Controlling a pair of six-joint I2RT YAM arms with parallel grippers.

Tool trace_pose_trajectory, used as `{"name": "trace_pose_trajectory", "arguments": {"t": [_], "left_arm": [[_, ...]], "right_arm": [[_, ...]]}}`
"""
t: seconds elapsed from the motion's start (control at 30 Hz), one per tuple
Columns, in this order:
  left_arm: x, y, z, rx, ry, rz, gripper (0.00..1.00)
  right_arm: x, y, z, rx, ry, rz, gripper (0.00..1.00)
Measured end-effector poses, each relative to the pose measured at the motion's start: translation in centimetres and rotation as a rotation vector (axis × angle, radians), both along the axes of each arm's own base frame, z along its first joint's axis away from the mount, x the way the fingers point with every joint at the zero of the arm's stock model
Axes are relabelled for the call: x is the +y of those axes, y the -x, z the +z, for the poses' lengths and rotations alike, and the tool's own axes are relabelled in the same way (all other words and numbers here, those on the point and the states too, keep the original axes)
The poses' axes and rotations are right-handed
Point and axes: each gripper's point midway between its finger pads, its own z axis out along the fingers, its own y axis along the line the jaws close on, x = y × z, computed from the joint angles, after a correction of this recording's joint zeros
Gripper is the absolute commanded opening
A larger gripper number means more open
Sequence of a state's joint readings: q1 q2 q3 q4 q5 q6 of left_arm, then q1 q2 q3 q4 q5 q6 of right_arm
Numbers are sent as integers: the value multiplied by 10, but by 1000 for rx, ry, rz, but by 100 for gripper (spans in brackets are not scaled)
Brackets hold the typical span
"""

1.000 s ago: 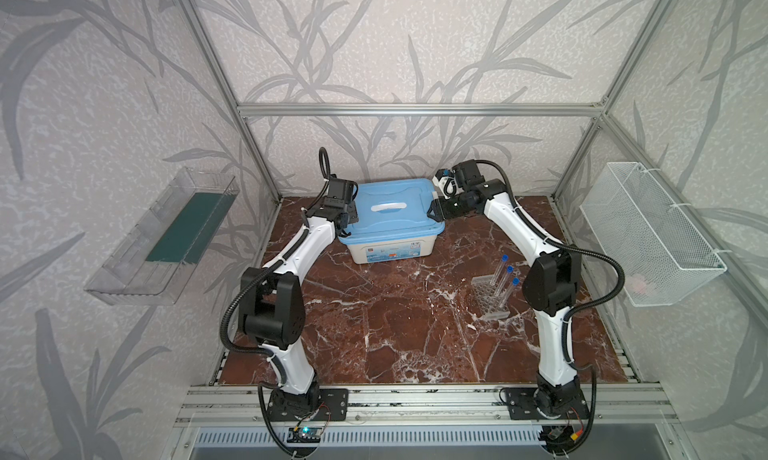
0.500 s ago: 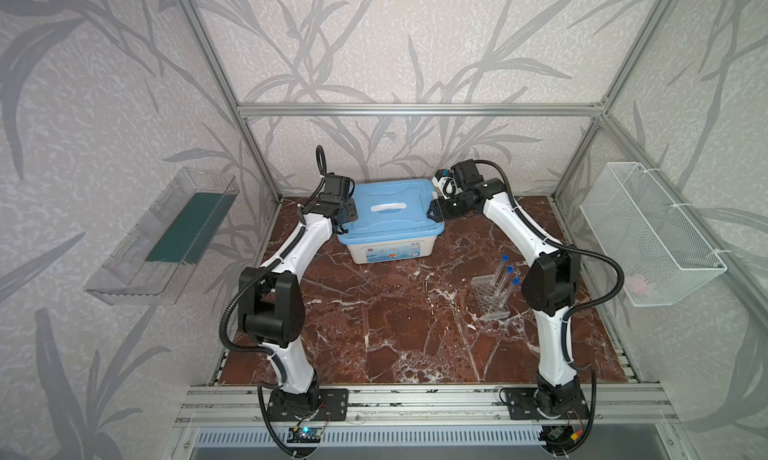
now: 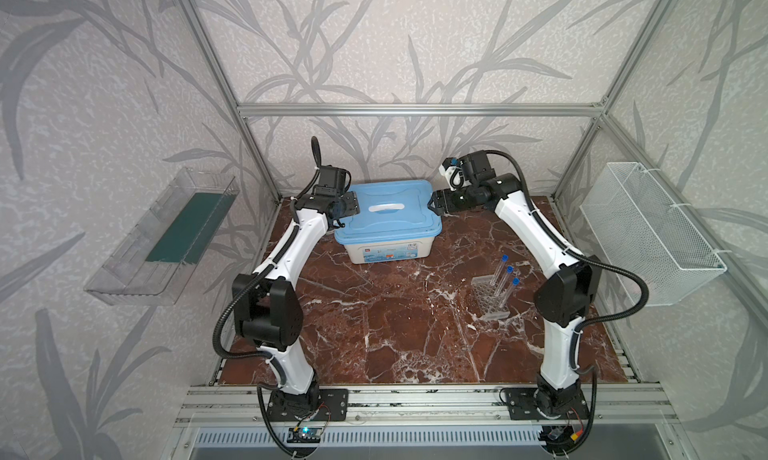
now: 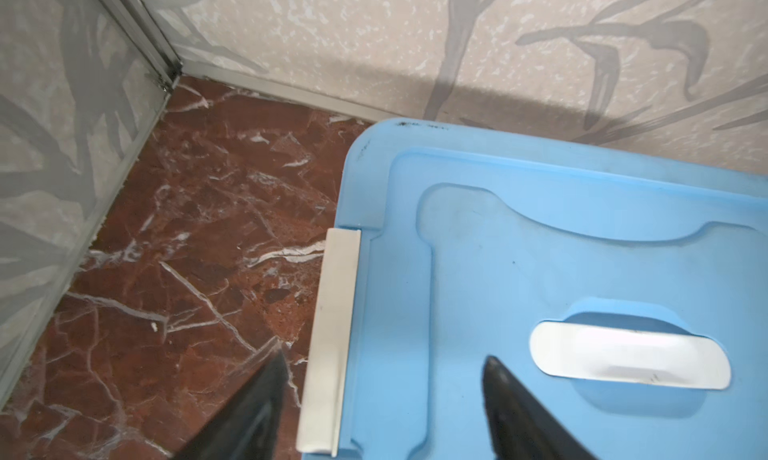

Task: Organize the chemistry lab equipment

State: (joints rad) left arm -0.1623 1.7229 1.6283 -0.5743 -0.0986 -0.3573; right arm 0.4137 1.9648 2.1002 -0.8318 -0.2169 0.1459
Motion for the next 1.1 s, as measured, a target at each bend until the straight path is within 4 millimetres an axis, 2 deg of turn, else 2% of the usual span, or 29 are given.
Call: {"name": "trace_pose_trajectory", "arguments": {"t": [0.1,0.17,0.3,0.43,0.53,0.7,0.83,0.9,1.1], "left_arm": [[-2,20,16,-35,31,-24,99],[-4,34,26,-59,52,-44,99],[-4,64,37,-97,81,-70,96],[1,92,26,-86,81,-68,93],[9,110,6,-52,71,-50,93],[32,135,-32,-1,47,33,93],[53,153,-62,16,18,118,99],[62,157,-76,15,0,161,99],[81,162,-103,-54,-63,241,97]], "right_arm": [[-22,19,25,-47,2,-46,93],[-45,34,35,-72,-2,-95,97],[-109,62,47,-105,-3,-243,100],[-174,84,43,-107,-21,-415,97],[-215,99,22,-67,-17,-538,95],[-252,119,-37,42,28,-655,91],[-275,133,-88,134,52,-724,91],[-282,138,-106,163,56,-747,91],[-291,136,-133,137,58,-755,92]]}}
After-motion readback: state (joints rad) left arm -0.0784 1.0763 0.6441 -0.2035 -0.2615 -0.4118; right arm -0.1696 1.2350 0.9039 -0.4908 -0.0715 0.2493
